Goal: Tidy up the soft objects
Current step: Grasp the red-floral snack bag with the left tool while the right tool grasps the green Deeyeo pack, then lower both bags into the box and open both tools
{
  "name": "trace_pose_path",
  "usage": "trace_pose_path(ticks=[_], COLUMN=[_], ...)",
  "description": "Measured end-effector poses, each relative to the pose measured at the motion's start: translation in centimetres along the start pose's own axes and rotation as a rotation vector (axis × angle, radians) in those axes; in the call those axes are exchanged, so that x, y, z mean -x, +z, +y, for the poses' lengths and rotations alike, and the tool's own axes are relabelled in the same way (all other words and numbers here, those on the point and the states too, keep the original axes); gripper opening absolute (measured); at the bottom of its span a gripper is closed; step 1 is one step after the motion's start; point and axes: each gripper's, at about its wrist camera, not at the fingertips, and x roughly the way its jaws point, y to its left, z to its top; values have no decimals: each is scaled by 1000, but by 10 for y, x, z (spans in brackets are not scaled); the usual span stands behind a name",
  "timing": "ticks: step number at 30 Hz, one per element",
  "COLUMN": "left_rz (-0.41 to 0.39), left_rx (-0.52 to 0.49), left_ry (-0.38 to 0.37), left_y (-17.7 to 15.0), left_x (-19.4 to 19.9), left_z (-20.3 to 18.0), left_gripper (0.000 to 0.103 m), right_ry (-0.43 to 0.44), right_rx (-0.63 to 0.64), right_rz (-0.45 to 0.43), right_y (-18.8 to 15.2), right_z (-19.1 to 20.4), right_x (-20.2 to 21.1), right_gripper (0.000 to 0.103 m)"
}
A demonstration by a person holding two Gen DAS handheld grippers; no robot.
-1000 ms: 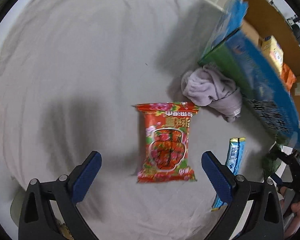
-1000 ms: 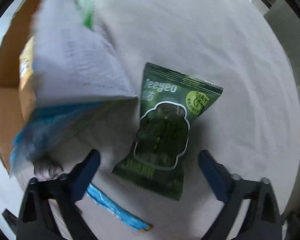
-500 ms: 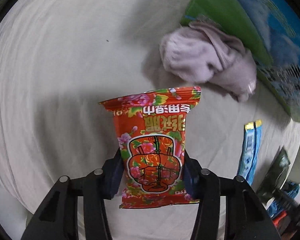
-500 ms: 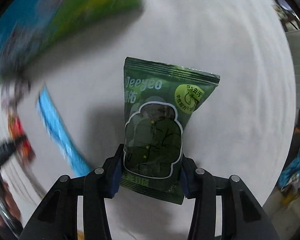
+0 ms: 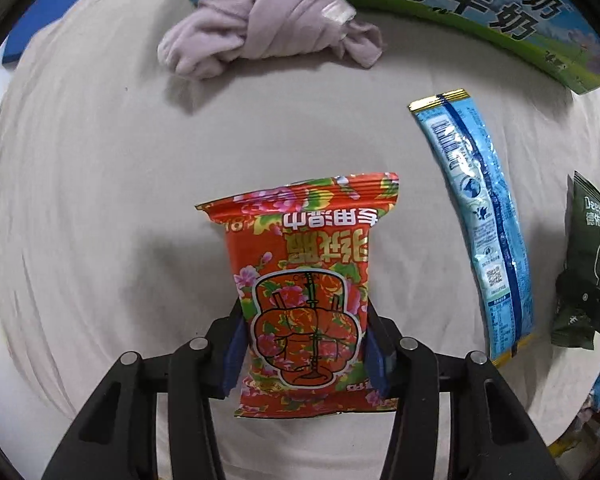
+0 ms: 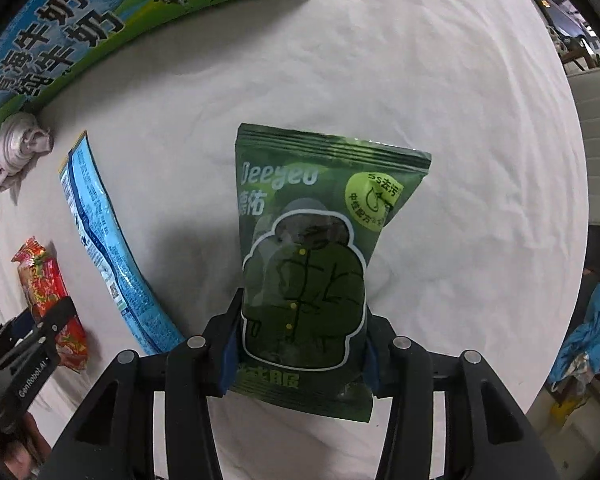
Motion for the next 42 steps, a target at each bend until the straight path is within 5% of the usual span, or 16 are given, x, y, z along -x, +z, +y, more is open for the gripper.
trace_pose_path(ticks=[6, 11, 23, 29, 42], left_rz=[-9, -31, -185, -262, -401], left_rx=[5, 1, -62, -65, -65], left_ry=[4, -14, -92, -147, -181], left_y=[-3, 0, -11, -25, -17], left_x=[3, 17, 135, 189, 246], left_z=[-17, 7, -23, 2, 22], left_gripper=[45, 44, 44, 44, 45], right_ry=[-11, 2, 55, 86, 130], right_rx=[-1, 11, 135, 159, 205], right_rz=[1, -6, -179, -255, -359], right_y=[5, -5, -68, -91, -102], right_z=[-8, -2, 20, 11, 28], right_x=[6, 18, 122, 173, 236], right_gripper=[43, 41, 40, 40, 40])
